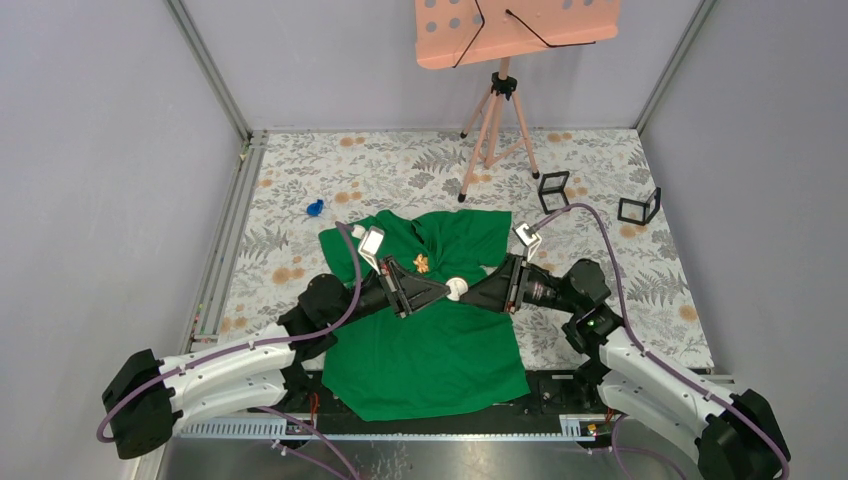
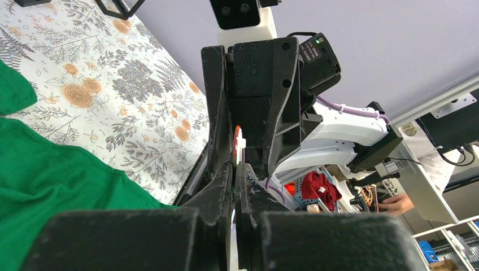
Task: Pin the brooch onto the clothing
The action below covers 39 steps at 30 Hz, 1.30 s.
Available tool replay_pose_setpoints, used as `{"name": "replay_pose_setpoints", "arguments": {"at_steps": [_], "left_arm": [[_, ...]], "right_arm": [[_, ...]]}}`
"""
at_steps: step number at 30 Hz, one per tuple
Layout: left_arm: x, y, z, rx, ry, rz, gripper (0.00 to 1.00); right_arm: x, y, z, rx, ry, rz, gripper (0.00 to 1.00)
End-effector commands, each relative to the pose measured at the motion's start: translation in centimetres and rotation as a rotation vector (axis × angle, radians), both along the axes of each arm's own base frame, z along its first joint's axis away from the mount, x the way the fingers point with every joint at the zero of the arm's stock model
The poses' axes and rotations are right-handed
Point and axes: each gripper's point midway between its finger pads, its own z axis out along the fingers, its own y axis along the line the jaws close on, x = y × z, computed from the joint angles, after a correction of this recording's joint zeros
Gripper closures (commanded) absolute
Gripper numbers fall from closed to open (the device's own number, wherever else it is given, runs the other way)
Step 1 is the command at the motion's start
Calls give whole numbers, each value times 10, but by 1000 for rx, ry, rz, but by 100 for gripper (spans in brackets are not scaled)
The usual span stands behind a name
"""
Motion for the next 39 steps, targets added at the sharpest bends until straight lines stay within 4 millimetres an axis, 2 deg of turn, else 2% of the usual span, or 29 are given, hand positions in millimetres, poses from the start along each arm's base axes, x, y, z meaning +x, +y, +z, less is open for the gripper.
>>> {"name": "replay_pose_setpoints", "arguments": {"at_steps": [1,11,17,23,29,35,39], "left_arm": [[0,0,16,-51,-30,3,100],[-5,-5,19,-61,-45,-36,100],[-7,-4,22,-68,-60,-46,100],[-12,-6,23,-74,-74,-71,100],[-14,-9,23,-69,-76,-99,100],[-17,-11,20,-56,-69,-120,100],[-11,-7,14,-36,-49,-73,100]], "right_arm": [[-3,5,31,75,-87,24,53],[8,9,28,73,-44,-3,66],[15,11,13,29,20,-27,81],[21,12,-2,-46,55,-51,86],[16,13,-7,-109,38,-17,82],[8,13,-8,-115,14,25,68],[4,10,5,-74,-21,20,55]]}}
